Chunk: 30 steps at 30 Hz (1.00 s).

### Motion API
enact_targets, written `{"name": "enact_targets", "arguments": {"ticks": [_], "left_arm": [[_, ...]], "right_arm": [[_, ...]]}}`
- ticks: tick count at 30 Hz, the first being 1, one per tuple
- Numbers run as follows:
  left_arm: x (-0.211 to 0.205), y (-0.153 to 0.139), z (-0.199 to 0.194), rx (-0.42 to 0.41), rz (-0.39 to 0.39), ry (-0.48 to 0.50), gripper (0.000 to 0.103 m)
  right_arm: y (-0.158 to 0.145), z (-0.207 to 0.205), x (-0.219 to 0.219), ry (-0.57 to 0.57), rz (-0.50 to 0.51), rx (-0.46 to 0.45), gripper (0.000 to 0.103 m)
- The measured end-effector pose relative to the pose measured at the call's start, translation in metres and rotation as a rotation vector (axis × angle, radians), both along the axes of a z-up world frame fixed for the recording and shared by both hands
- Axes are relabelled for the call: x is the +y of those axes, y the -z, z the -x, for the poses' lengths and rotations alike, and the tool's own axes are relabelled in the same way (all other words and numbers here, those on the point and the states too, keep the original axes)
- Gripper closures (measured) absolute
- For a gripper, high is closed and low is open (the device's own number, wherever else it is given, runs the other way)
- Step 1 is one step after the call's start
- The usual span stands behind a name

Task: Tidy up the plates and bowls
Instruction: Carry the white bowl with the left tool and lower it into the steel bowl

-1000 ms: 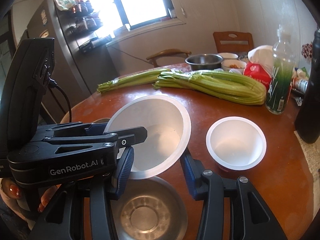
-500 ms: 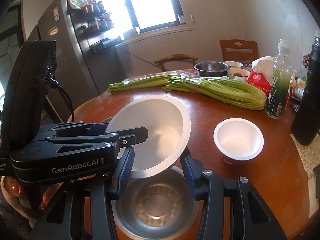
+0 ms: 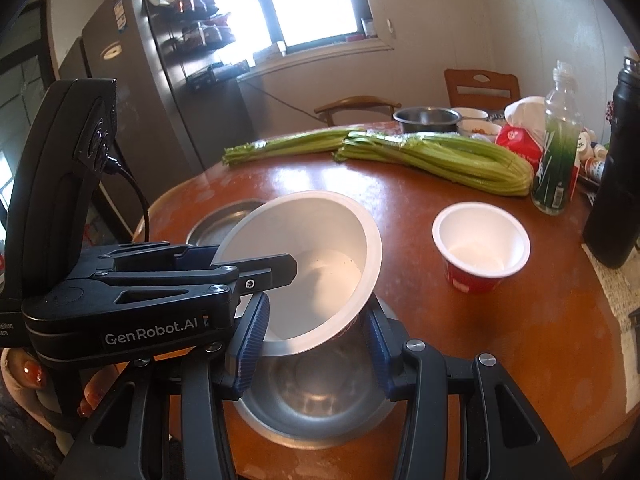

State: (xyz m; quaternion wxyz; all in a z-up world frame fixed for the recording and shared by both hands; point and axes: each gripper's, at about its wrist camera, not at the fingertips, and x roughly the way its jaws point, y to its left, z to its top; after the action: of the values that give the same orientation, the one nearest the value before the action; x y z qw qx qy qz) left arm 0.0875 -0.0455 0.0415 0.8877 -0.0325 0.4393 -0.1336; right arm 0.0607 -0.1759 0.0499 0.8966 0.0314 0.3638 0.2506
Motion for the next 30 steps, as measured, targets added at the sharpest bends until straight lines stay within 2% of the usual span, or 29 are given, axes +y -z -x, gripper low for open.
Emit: {"name": "enact_targets", "arguments": {"ticks": [7,21,30], "left_arm": [[-0.001,0.024,0.004,0.049,0.009,0.0,0.061],[0.0,0.053,0.004,0.112,0.022,-0.01,0.062],[-0.005,0.055,0.009,0.086,-0.031,-0.013,0.062]], "right_arm": [[0.023,0.008,-0.001,-0.009,0.019,0.052,0.053],[0.046,0.009,0.002,-0.024,0.044,0.107,0.053],[0.054,0.01,0.003,-0.036,0.05,0.123,0.053]]}}
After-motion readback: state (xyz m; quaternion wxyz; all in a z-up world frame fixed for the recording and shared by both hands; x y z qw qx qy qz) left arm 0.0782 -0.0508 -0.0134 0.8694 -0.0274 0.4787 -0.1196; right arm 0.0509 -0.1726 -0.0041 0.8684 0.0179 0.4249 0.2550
